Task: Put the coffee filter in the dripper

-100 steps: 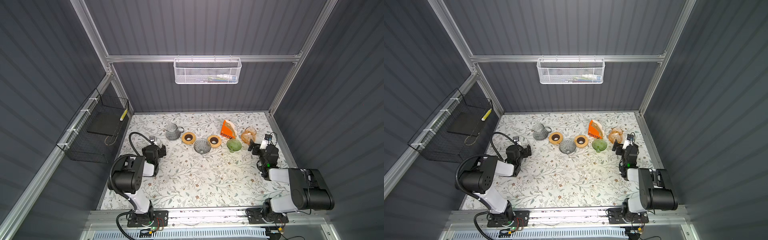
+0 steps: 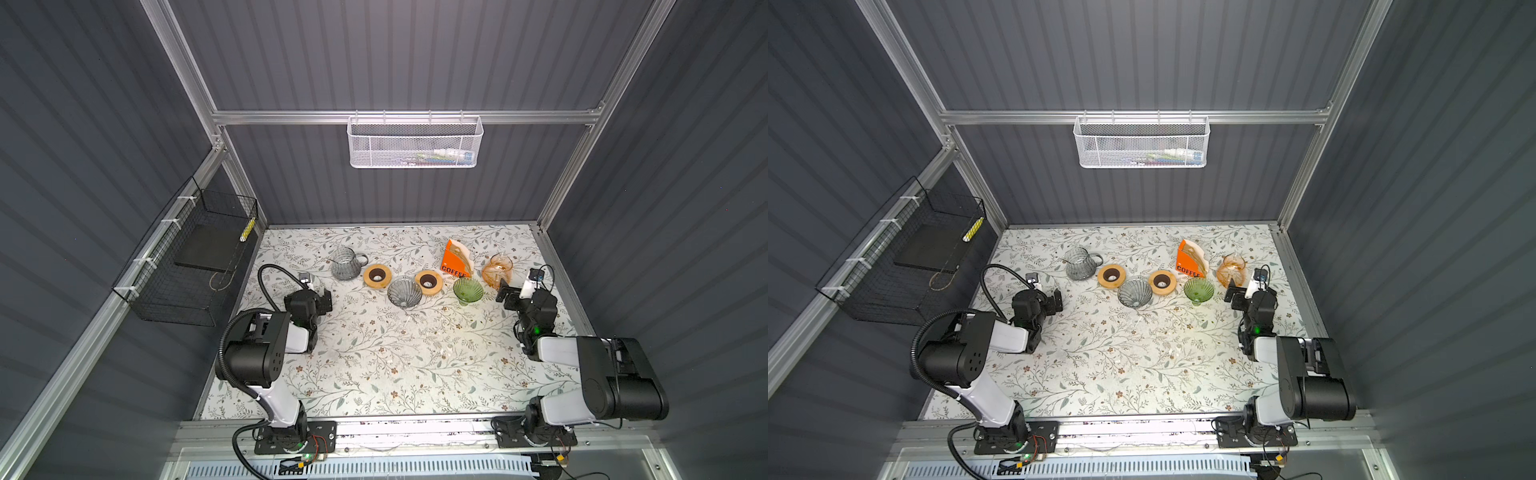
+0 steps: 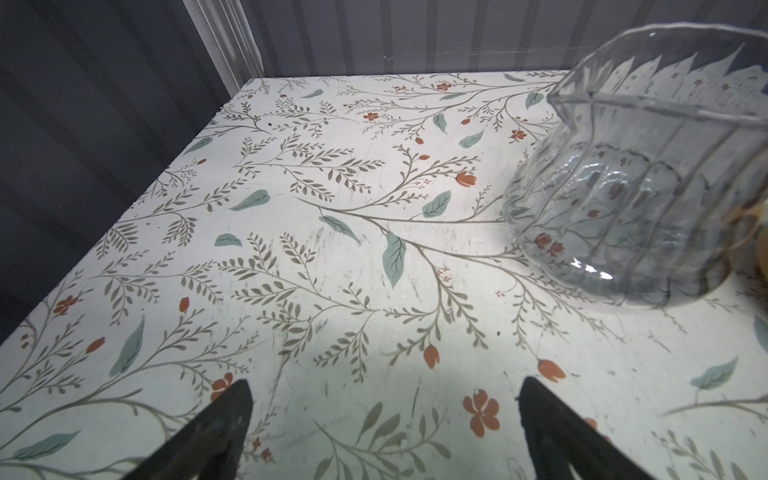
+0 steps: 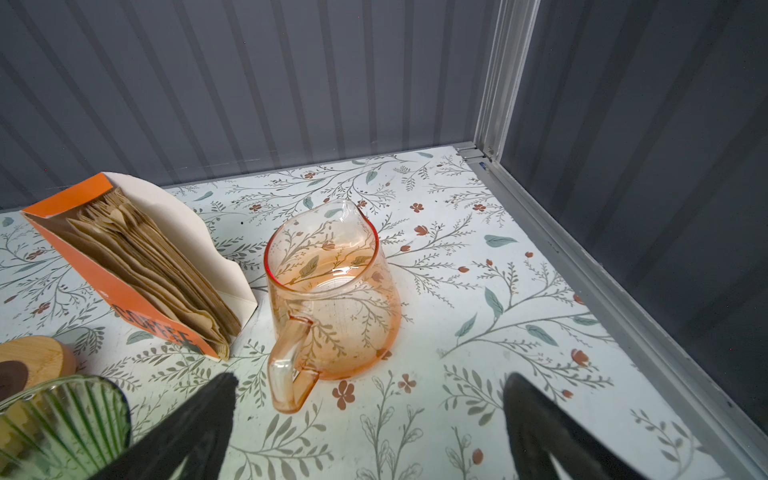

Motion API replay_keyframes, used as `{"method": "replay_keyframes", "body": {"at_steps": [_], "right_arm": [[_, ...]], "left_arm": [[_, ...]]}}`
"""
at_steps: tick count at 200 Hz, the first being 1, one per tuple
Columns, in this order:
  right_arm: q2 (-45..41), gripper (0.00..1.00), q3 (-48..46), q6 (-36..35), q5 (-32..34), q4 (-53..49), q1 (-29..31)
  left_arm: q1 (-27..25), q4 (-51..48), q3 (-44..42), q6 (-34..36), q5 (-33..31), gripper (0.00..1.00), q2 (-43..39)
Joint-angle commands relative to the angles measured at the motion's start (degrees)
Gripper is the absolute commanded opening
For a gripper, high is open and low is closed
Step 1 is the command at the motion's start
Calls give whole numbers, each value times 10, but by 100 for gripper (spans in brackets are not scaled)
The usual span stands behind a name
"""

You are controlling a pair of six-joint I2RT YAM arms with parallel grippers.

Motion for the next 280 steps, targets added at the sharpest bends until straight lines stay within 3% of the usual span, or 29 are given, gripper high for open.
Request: {"method": "replay_keyframes", "body": {"at_steps": [1,133,149,168,193,218,248,280], "right_arm": [[2,99,-4,-3,1,8,-2],[3,99,3,-7,-16,-2,-4],[3,99,1,-6,-15,-1,-4],[-1,87,-4,-6,-7,8,-2],[-75,81,-14,-4,94,-30,26],[-200,72,36,57,133,-252,31],[-294,69,54,99,141,-365,32],[-302,66,99,138,93,-470,34]], "left_arm": [[2,2,7,2,5,100,0],[2,-2,9,2,6,99,0],[2,-2,9,2,5,87,0],[2,7,4,2,1,78,-1],[-11,14,-14,-8,-70,70,-41],[-19,-136,11,-34,-116,62,-151],[-26,-341,100,-88,-114,58,-241],[-51,-491,173,-132,-82,57,-290]]}}
